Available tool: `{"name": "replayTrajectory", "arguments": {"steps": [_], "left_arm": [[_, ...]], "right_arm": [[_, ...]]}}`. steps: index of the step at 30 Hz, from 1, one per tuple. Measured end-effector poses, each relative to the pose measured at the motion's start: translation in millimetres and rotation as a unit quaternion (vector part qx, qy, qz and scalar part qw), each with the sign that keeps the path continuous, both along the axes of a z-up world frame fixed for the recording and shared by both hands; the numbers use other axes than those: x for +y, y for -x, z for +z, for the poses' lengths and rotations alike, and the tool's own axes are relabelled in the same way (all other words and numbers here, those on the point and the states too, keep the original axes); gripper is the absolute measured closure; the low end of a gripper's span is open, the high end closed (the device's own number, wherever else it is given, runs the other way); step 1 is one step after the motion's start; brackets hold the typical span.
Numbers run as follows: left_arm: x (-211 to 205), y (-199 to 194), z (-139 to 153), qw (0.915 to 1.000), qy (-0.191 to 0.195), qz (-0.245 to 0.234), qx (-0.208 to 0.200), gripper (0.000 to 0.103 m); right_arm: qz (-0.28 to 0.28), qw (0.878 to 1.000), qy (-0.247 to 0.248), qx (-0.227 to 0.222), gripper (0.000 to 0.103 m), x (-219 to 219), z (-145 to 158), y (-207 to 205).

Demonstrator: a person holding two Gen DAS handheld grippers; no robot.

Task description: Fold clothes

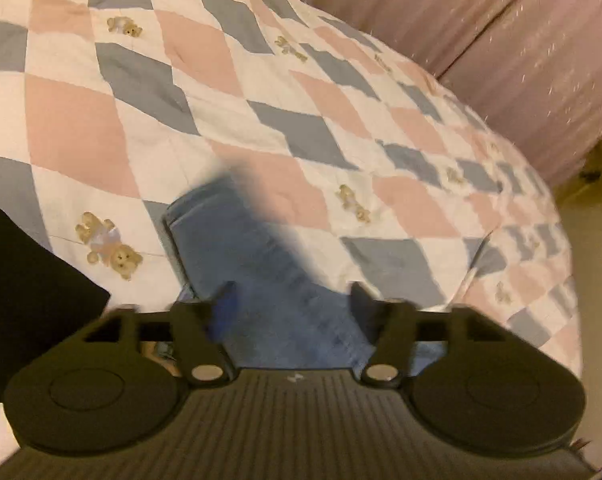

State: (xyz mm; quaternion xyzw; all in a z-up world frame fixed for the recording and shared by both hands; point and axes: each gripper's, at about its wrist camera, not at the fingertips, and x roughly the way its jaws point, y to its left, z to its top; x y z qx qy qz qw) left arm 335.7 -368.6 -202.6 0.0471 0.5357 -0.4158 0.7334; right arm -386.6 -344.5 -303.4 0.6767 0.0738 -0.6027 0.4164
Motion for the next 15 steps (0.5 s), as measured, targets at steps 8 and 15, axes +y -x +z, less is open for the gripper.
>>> {"name": "replayTrajectory", "arguments": {"steps": [8, 15], "left_arm": [[36, 4, -77, 0.9929, -0.065, 0.039, 0.091, 0.097], [41, 16, -96, 0.9913, -0.078, 0.027, 0.103, 0.094]], "right_arm": [[-0.025, 1.0, -0.012, -0.001, 0.084, 3, -7, 2], [-0.035, 0.995, 0.078, 0.046, 0.094, -36, 58, 9]]}}
